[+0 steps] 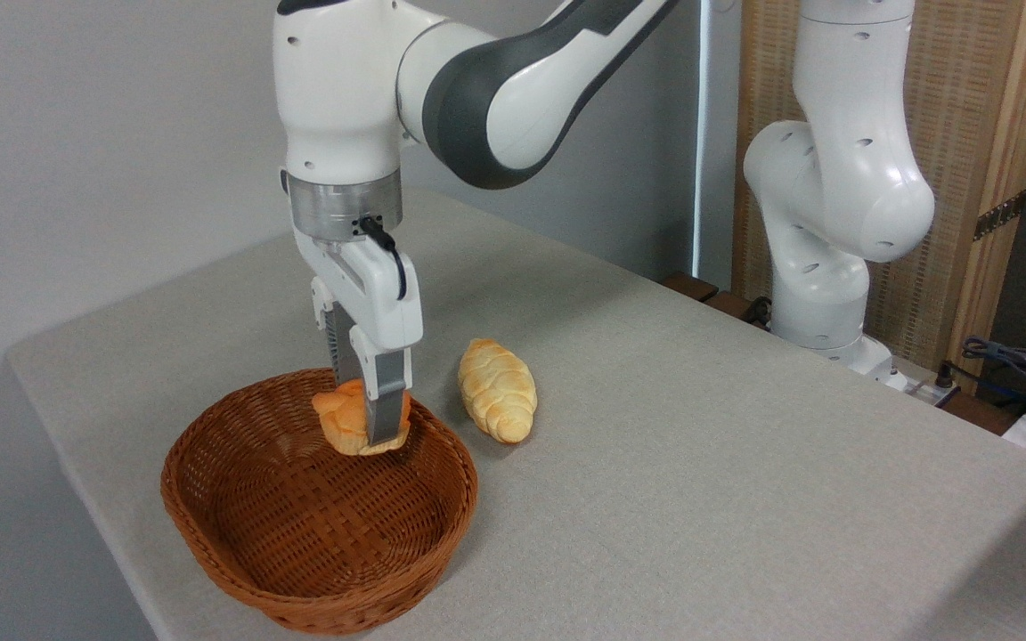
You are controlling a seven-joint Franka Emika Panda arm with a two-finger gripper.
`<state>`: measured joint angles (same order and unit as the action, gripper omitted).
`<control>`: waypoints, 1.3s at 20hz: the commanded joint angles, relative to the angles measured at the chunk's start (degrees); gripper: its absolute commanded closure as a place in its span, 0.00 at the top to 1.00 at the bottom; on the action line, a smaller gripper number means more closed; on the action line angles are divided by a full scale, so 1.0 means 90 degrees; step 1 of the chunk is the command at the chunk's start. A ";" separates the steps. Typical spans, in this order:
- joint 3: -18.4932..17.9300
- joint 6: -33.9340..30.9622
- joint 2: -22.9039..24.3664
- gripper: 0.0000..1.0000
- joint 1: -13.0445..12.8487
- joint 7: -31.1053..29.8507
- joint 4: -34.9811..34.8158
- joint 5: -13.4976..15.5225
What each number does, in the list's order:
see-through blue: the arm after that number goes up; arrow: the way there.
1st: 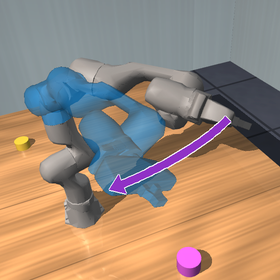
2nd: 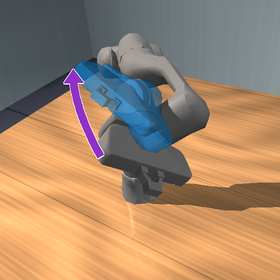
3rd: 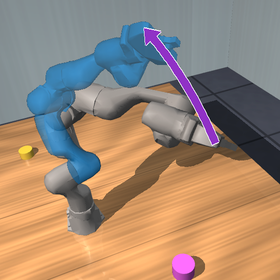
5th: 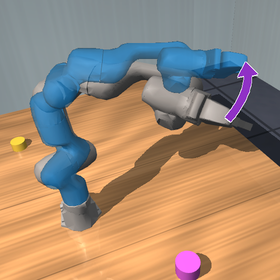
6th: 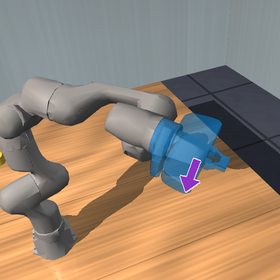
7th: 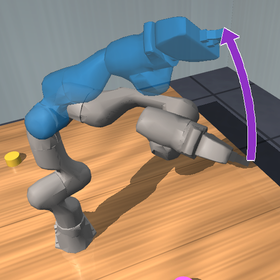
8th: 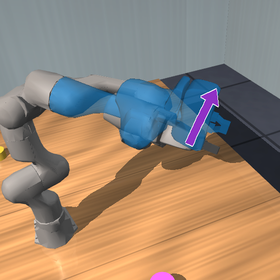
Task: Put bread into the basket
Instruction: 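Lift the bun and carry it over the wicker basket, then lower the bun into the basket and open the gripper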
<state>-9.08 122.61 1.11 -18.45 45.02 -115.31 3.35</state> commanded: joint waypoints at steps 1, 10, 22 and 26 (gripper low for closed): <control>-0.0007 0.0186 -0.0132 1.00 -0.0050 0.0115 0.0107 0.0194; -0.0007 0.0225 -0.0220 1.00 -0.0050 0.0115 0.0175 0.0194; -0.0046 -0.0019 -0.0104 1.00 -0.0030 -0.0352 0.0224 0.0214; -0.0114 -0.0223 0.0140 1.00 -0.0001 -0.0510 0.0224 0.0184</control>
<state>-9.08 123.65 0.08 -18.34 41.46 -113.69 4.42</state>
